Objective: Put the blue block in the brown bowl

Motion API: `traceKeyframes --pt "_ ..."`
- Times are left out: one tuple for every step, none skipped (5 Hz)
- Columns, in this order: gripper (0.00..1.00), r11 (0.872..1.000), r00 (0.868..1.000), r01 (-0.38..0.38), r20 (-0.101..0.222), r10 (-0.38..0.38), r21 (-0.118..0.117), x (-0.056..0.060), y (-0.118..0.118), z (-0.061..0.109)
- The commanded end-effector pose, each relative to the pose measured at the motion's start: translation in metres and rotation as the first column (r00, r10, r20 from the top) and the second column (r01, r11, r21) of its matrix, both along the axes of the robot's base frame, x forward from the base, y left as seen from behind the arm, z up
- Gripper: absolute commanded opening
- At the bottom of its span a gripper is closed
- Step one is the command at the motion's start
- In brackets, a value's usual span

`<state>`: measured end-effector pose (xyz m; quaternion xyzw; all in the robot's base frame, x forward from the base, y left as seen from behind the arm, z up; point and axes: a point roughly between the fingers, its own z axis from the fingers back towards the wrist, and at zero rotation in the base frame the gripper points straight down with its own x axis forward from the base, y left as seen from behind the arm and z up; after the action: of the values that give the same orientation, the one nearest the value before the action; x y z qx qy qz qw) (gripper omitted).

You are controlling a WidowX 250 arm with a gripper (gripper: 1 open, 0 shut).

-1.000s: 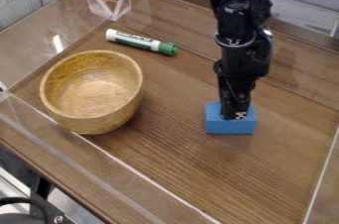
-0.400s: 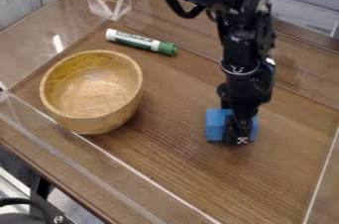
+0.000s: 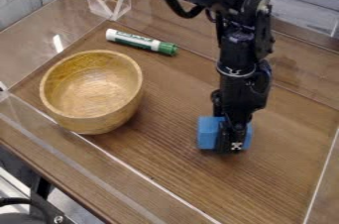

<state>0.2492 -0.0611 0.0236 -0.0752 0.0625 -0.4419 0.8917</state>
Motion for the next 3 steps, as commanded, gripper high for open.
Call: traceKeyframes --pt "0.0 1.0 0.998 -0.013 0.063 0.013 0.0 0.011 0.003 0.027" --pt "0.0 1.0 0.998 -0.021 0.061 0.02 0.011 0.012 0.005 0.037" --pt "0.0 0.999 0.995 -0.04 0.087 0.038 0.018 0.015 0.008 0.051"
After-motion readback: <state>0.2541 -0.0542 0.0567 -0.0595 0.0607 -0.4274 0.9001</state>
